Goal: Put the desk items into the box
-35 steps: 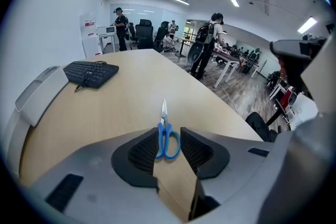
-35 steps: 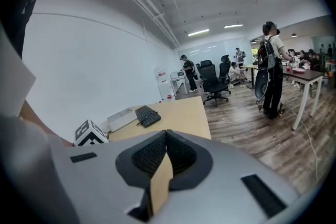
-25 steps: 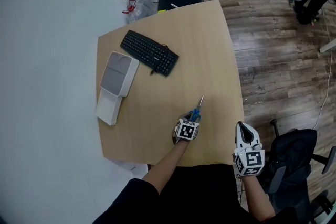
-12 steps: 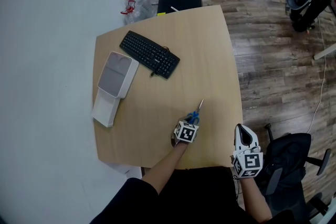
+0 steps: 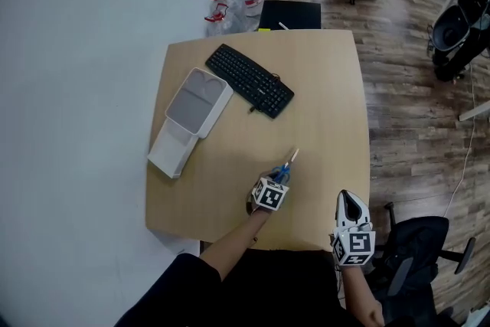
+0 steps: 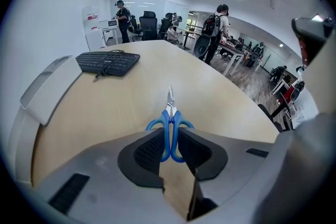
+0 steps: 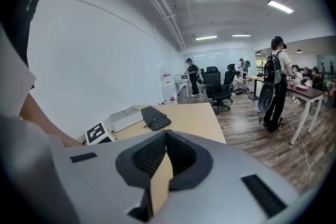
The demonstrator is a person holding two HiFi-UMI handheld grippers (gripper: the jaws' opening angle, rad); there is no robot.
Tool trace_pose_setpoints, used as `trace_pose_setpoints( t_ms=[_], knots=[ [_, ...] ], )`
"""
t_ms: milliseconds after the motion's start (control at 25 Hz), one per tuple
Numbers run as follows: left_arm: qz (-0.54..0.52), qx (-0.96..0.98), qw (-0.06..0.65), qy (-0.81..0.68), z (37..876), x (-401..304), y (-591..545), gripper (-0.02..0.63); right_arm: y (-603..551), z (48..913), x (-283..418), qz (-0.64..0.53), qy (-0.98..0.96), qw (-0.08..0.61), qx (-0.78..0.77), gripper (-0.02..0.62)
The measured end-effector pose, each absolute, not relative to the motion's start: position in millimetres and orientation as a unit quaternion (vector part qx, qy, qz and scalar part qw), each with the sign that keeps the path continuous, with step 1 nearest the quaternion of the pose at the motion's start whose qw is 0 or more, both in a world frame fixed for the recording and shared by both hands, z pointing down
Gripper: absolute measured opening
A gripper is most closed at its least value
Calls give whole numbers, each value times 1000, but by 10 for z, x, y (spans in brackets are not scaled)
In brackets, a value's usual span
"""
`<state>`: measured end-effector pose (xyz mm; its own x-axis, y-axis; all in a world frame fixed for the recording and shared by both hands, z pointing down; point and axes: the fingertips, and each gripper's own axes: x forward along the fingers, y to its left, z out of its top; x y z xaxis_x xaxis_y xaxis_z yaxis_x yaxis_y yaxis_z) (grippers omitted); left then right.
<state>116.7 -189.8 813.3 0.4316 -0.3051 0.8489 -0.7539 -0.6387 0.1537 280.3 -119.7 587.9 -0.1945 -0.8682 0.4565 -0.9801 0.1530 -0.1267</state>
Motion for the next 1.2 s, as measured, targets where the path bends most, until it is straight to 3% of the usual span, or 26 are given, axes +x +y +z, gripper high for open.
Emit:
trace_pose_setpoints(
  t_ms=[1200],
  knots=[
    [362,798,246,-415,7542,-2273,-2480,84,-1767,5630,-772,150,-828,160,516,60]
  ],
)
